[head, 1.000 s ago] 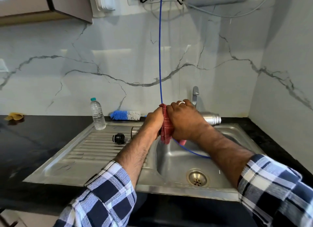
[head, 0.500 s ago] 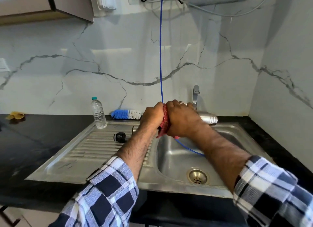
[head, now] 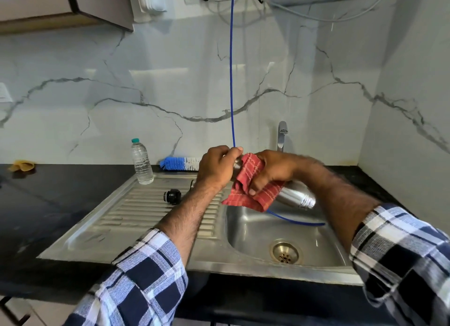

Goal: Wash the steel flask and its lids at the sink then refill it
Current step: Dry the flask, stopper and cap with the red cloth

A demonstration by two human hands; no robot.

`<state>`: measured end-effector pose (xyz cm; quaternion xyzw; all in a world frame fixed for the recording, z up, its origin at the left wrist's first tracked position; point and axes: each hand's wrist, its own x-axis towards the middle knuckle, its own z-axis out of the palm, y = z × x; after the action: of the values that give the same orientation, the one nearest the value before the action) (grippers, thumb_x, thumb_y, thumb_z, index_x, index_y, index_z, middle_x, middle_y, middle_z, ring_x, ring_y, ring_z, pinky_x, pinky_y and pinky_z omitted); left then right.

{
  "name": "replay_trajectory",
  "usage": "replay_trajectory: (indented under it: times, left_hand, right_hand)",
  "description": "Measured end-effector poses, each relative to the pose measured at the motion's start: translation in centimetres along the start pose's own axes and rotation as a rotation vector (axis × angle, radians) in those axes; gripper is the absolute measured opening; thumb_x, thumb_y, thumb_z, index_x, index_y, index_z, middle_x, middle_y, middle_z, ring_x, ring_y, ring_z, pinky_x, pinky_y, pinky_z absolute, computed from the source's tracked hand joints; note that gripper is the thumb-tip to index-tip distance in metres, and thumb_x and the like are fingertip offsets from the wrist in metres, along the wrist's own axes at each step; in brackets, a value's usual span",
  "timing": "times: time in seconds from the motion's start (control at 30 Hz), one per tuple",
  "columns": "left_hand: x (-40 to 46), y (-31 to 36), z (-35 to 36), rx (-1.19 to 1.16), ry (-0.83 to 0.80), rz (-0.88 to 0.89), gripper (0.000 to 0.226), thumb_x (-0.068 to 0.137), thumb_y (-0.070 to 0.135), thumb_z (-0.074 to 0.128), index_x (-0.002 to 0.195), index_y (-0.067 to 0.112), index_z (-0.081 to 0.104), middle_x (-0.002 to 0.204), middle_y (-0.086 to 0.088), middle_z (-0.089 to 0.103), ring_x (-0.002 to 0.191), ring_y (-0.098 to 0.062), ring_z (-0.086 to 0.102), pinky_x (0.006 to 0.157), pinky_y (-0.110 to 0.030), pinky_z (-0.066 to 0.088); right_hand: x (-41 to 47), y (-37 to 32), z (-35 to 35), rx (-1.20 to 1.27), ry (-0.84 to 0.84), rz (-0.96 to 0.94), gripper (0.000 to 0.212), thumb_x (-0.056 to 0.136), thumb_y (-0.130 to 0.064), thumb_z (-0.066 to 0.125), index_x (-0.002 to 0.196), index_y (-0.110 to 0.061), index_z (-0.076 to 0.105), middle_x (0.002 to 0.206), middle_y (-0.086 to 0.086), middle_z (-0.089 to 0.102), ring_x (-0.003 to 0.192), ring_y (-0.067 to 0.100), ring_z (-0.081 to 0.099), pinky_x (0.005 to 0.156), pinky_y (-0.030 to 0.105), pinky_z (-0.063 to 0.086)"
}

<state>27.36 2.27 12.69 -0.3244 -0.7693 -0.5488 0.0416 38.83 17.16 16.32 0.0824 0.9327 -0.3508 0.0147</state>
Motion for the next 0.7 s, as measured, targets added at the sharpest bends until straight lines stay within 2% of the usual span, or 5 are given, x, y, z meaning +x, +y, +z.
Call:
replay_trajectory:
  times: [0.1,0.27,0.4,0.53,0.7]
  left_hand:
    - [0.5,-0.1,-0.6,-0.051,0.008,-0.106,0.053,0.080,0.067,0.055,0.080,0.019,0.077,0.075,0.000,0.077,0.079,-0.025,0.076,0.081,-0.046,0.061]
    - [1.5,-1.0,-1.5,-0.236,0.065,-0.368,0.035,0.095,0.051,0.065,0.099,0.017,0.071,0.098,-0.009,0.076,0.089,-0.026,0.074,0.068,-0.035,0.058]
    - [1.6,-1.5,-3.1,-0.414,0.078,-0.558,0.037,0.095,0.048,0.064,0.114,0.017,0.068,0.104,-0.009,0.067,0.090,-0.024,0.067,0.062,-0.030,0.051]
    - [1.6,-1.5,-3.9,-0.406,0.039,-0.588,0.038,0.095,0.052,0.063,0.115,0.020,0.064,0.100,-0.008,0.062,0.082,-0.021,0.060,0.054,-0.027,0.043]
    - [1.6,-2.0,-4.3,-0.419,0.065,-0.479,0.033,0.097,0.050,0.062,0.104,0.017,0.066,0.104,-0.011,0.067,0.085,-0.021,0.064,0.064,-0.032,0.049]
  right_hand:
    - [0.1,1.2,-0.2,-0.112,0.050,0.002,0.059,0.064,-0.017,0.099,0.112,-0.028,0.067,0.098,-0.004,0.079,0.089,0.015,0.077,0.083,0.031,0.061]
    - [-0.6,2.1,0.4,-0.650,0.318,-0.033,0.075,0.057,-0.054,0.089,0.117,-0.033,0.049,0.097,-0.012,0.065,0.085,0.015,0.065,0.074,0.033,0.053]
    - [-1.2,3.2,0.7,-0.974,0.589,-0.175,0.073,0.066,-0.045,0.076,0.130,-0.025,0.049,0.108,-0.002,0.067,0.088,0.027,0.069,0.071,0.037,0.057]
    - [-1.4,3.7,0.5,-0.848,0.567,-0.135,0.076,0.064,-0.041,0.080,0.132,-0.025,0.051,0.108,-0.002,0.068,0.087,0.027,0.069,0.074,0.038,0.059]
    - [-1.6,4.0,-1.3,-0.297,0.342,-0.032,0.063,0.057,-0.031,0.099,0.110,-0.028,0.065,0.091,-0.008,0.074,0.083,0.013,0.072,0.073,0.028,0.059]
